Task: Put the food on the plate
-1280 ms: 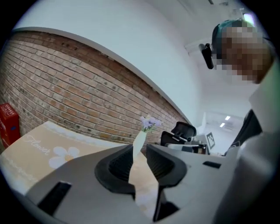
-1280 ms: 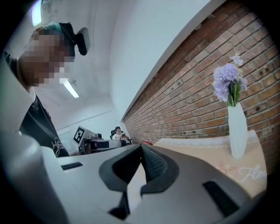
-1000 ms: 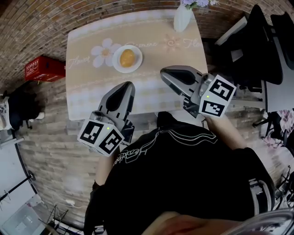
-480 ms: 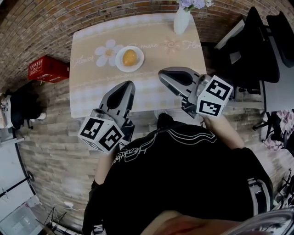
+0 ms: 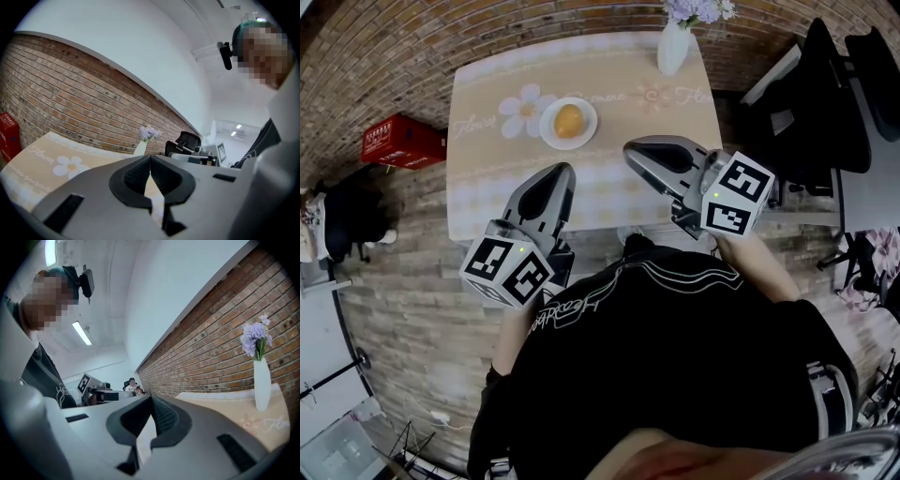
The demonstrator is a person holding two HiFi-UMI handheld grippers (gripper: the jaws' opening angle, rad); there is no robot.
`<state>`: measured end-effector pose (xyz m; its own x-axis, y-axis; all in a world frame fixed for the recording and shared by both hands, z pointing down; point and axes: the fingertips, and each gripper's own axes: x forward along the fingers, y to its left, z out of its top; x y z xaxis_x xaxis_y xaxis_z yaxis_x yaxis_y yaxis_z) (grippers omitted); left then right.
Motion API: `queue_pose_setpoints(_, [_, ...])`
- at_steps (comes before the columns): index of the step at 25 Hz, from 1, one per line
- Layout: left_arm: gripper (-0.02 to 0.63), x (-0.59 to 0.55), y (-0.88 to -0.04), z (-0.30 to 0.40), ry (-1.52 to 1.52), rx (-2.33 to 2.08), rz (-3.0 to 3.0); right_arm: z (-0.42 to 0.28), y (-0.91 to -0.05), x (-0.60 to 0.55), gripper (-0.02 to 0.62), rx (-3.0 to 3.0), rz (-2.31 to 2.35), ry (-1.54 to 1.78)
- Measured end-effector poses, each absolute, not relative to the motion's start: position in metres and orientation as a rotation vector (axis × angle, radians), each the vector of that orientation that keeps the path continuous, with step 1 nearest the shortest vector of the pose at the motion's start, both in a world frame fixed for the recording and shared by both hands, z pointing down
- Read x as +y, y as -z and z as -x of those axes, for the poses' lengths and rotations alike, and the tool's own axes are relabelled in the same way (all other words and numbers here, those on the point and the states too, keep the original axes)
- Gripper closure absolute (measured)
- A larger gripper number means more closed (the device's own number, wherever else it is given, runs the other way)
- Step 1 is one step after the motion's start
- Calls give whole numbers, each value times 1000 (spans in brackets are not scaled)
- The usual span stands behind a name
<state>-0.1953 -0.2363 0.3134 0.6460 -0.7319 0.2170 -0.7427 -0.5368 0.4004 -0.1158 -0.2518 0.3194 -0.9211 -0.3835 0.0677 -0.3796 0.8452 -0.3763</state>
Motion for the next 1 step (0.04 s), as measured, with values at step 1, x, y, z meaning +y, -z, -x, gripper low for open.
queue_pose_setpoints(1, [598,-237,-314,195,-32,-1156,-2405,116,-320,-253,598,3010,621,612])
